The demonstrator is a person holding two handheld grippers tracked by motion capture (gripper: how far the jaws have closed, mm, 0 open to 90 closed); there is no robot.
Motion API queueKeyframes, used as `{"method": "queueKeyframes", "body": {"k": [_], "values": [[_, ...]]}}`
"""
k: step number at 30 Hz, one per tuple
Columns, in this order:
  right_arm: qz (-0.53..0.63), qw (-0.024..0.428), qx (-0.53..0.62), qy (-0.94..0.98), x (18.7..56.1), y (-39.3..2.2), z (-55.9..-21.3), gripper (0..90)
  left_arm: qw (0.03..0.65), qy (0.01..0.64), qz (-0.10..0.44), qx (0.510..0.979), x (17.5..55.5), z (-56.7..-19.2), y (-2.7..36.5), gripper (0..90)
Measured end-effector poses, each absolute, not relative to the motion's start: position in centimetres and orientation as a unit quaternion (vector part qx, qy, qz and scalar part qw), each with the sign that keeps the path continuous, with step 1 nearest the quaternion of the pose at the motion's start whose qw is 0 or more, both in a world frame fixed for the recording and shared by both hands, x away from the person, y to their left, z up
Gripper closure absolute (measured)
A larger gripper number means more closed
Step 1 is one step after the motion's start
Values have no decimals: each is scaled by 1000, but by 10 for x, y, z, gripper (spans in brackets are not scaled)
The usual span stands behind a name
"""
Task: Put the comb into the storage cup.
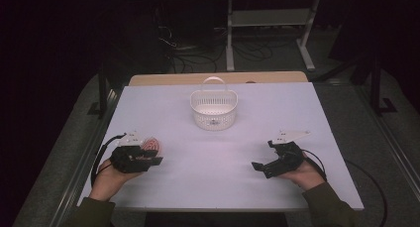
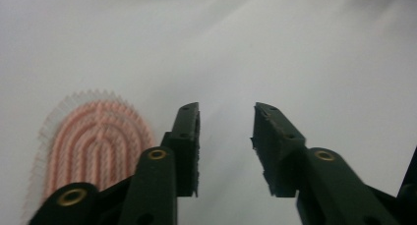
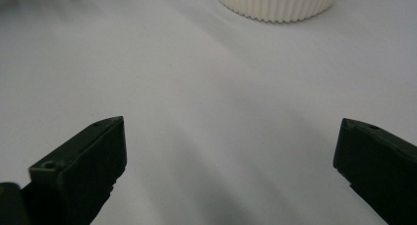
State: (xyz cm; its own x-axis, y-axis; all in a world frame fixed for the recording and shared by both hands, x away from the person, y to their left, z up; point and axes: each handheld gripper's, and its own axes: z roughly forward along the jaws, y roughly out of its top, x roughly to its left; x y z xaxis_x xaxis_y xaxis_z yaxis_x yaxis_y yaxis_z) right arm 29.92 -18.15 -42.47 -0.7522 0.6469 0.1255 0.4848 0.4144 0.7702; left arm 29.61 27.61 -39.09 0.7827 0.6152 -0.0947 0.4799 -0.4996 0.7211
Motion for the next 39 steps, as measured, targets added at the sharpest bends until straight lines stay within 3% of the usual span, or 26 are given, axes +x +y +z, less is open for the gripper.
{"method": "queueKeyframes", "body": {"k": [3, 14, 18, 24, 39], "values": [[422, 95, 340, 835, 298, -181, -425, 0, 401, 303, 75, 861, 301, -392, 269, 515], [420, 96, 340, 836, 299, -181, -426, 0, 449, 265, 70, 851, 311, -399, 256, 300], [421, 96, 341, 835, 298, -181, -426, 0, 437, 260, 73, 858, 311, -405, 248, 147], [423, 96, 339, 835, 298, -182, -426, 0, 446, 265, 81, 851, 311, -407, 245, 0], [422, 98, 338, 836, 298, -181, -426, 0, 448, 269, 88, 848, 313, -405, 248, 17]]}}
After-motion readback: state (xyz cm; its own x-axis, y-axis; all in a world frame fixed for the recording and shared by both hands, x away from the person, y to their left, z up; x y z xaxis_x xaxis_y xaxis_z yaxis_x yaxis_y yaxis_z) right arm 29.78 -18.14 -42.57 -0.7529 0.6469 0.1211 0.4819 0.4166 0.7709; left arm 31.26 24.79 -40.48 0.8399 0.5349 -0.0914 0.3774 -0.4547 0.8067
